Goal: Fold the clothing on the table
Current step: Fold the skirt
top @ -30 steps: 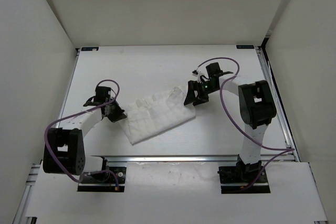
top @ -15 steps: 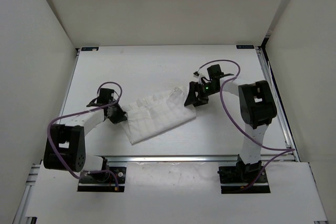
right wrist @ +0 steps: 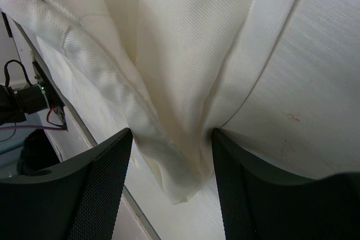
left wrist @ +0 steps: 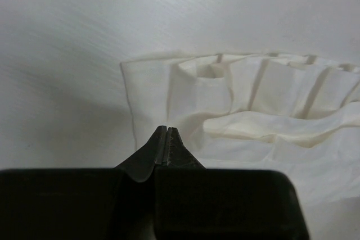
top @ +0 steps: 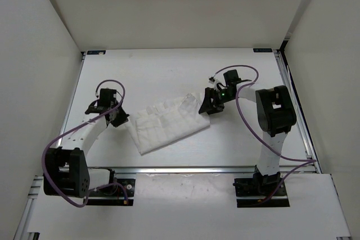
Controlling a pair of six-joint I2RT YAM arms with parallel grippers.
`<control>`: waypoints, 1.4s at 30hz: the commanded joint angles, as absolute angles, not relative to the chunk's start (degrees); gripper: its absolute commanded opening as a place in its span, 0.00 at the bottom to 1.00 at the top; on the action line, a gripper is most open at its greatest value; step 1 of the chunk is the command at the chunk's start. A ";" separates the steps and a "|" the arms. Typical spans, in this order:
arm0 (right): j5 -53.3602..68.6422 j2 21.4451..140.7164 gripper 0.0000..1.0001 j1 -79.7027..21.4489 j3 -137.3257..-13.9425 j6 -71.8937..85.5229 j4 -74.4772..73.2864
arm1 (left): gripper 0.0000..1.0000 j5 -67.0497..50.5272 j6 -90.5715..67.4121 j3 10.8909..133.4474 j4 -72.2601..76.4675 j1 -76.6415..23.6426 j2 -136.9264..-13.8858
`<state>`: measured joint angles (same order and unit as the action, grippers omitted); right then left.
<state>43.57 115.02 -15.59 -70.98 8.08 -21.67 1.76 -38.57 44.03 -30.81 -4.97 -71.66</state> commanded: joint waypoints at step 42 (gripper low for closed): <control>45.80 106.27 0.00 -4.67 -62.41 13.36 -17.48 | 0.00 0.00 -44.03 38.23 -17.41 -20.02 -84.98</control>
<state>49.12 111.46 -8.95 -63.07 15.59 -14.24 1.23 -42.17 38.26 -17.76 -16.08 -82.94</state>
